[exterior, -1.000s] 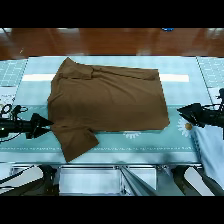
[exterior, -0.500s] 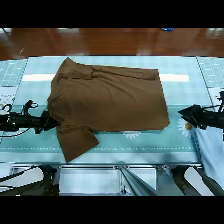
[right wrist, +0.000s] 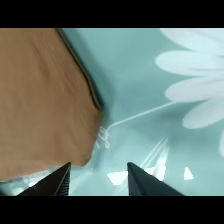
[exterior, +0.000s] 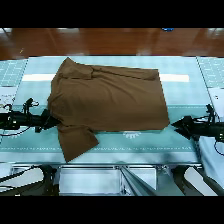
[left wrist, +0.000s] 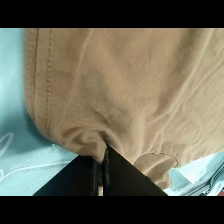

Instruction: Fold the shirts.

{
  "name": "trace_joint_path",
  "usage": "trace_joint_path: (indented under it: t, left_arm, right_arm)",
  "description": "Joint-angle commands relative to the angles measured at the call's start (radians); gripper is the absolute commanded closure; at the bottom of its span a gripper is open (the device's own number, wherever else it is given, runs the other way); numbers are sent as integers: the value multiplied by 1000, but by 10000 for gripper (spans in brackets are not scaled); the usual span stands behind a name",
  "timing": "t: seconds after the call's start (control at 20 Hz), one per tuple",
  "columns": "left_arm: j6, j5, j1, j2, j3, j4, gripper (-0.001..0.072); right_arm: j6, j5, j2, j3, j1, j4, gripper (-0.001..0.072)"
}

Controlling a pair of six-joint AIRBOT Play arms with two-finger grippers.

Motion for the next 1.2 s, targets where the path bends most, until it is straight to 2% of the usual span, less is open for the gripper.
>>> trace_joint_path:
  t: [0.0,0.15,0.25,0.35,0.4,0.45,0.55,0.65,0.8,0.9,1.05,1.15]
  left_arm:
    - [0,1,0,0,1,1,688]
    - [0,1,0,0,1,1,688]
    - [0,1,-1,0,1,0,688]
    - [0,1,-1,0,1,1,688]
    - [0,1,-1,0,1,0,688]
    - [0,0,0,1,5,-1,688]
    - [1,-16,0,18,43,-18,688]
    - [27,-48,0,68,132,-114,688]
    - [50,-55,-2,183,349,-351,688]
    - [49,-14,-2,260,520,-437,688]
    - [46,69,0,369,796,-433,689]
    - [37,93,0,425,946,-410,689]
  right_arm:
    - [-71,-21,-98,-9,19,115,300]
    - [-70,-78,-224,32,139,130,300]
    - [-68,-140,-295,74,214,194,300]
    - [-66,-178,-345,130,279,233,330]
    - [-77,-166,-358,159,303,234,548]
    - [-98,-137,-360,192,324,235,686]
    - [-111,-30,-360,286,335,234,686]
    - [-95,53,-328,426,333,233,687]
    - [-23,81,-233,724,334,193,687]
    - [14,82,-179,958,335,165,687]
    - [66,80,-107,1284,335,80,687]
    - [84,80,-48,1424,333,26,687]
